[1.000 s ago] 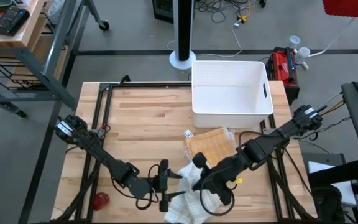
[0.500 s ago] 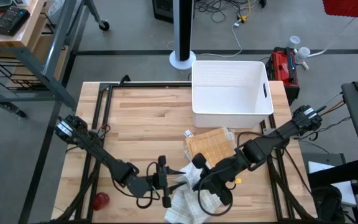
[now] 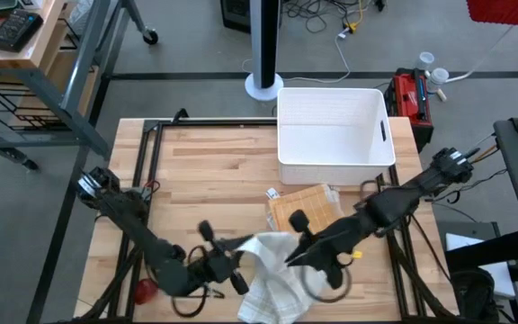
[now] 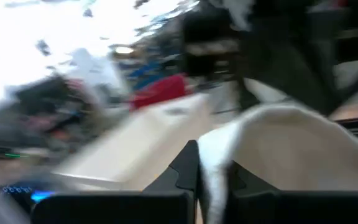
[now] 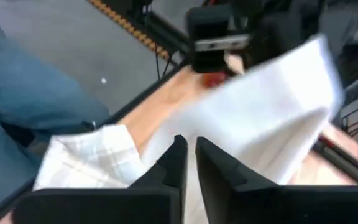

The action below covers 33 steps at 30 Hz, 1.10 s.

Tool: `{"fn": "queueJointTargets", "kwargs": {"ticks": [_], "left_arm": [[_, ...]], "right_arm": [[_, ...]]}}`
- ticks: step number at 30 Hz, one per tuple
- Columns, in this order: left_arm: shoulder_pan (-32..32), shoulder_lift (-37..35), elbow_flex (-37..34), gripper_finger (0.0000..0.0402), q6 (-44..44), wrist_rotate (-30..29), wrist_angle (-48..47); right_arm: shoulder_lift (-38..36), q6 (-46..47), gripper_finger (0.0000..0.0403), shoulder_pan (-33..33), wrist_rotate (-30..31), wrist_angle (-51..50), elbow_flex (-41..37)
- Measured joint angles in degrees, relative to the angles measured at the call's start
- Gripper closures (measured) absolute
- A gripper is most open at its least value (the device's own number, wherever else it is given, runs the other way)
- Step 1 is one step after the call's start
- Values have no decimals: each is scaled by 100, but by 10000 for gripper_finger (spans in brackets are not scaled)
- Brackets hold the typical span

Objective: Fold towel
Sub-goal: Fold the white checkered towel

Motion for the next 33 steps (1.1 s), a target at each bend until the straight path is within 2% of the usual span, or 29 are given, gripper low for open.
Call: {"fn": "queueJointTargets", "kwargs": {"ticks": [3,4,8,12,16,21,27,31,33], "left_arm": [[-75,21,978,401,1520,-1247,-453],[-51,30,1299,401,1877,-1475,-681],[69,-3,2426,401,1959,-1477,-1885],[302,-3,3171,401,1682,-1530,-2869],[639,28,3405,401,1612,-1511,-3283],[983,6,3408,401,1551,-1512,-3281],[1365,1,3408,401,1345,-1512,-3241],[1537,1,3446,401,1336,-1513,-3086],[1586,-1,3506,401,1334,-1513,-3066]], "right_arm": [[-346,45,352,11,235,-85,0],[-467,65,343,6,397,-130,0],[-951,408,313,-5,1004,-614,2],[-1122,889,293,-17,1044,-1211,-47],[-963,1148,286,-22,1053,-1184,-478],[-499,1295,296,-20,1347,-127,-1377],[119,1549,317,5,3115,1702,-2014],[461,1029,330,37,3442,2880,-2127],[543,724,337,75,3679,3049,-1996]]}}
